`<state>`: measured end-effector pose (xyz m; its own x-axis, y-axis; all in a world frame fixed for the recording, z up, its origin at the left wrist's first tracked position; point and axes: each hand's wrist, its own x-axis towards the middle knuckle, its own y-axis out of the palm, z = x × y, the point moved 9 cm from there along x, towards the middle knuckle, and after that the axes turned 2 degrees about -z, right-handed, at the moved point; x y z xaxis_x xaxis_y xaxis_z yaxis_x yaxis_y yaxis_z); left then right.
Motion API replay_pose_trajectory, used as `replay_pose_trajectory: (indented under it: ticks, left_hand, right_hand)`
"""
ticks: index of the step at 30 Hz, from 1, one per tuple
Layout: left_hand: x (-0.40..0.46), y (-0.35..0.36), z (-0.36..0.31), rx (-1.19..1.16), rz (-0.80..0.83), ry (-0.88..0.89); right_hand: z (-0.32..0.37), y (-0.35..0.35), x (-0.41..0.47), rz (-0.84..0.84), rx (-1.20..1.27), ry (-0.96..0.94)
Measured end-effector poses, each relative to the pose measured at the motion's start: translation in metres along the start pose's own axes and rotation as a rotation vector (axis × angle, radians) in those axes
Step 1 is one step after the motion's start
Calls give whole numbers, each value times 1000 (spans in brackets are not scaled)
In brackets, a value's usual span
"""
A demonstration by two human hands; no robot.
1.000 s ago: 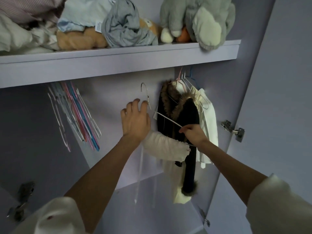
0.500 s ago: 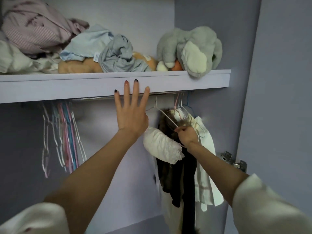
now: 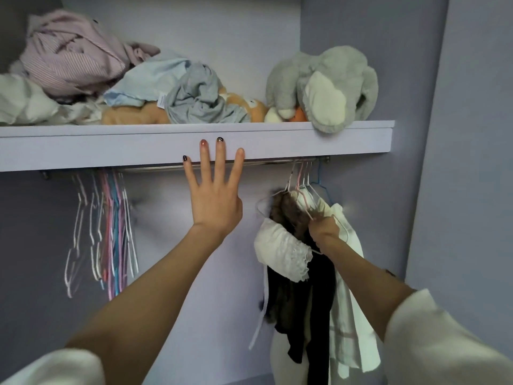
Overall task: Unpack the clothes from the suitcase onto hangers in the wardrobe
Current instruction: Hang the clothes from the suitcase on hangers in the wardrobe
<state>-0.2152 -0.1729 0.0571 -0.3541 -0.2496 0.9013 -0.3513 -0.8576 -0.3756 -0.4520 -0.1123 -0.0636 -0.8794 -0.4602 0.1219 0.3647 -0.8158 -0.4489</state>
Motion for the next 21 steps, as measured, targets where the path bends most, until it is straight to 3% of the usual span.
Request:
replay_pose_trajectory:
  ticks: [6,12,16,21]
  left_hand:
    - [-2,-5,1,-51,69,-5]
    - [-18,-5,2,-107,148,4]
    - [-54,3,1,-177,398,5]
    - [-136,-12,8,-238,671,-40]
  right_hand:
    - [-6,5,-5,18,-71,-79]
    - [6,4,-36,-16,-364,-303]
    - [16,6,-73,-86,-636,-473]
    - [-3,36,-140,101,-562,-591]
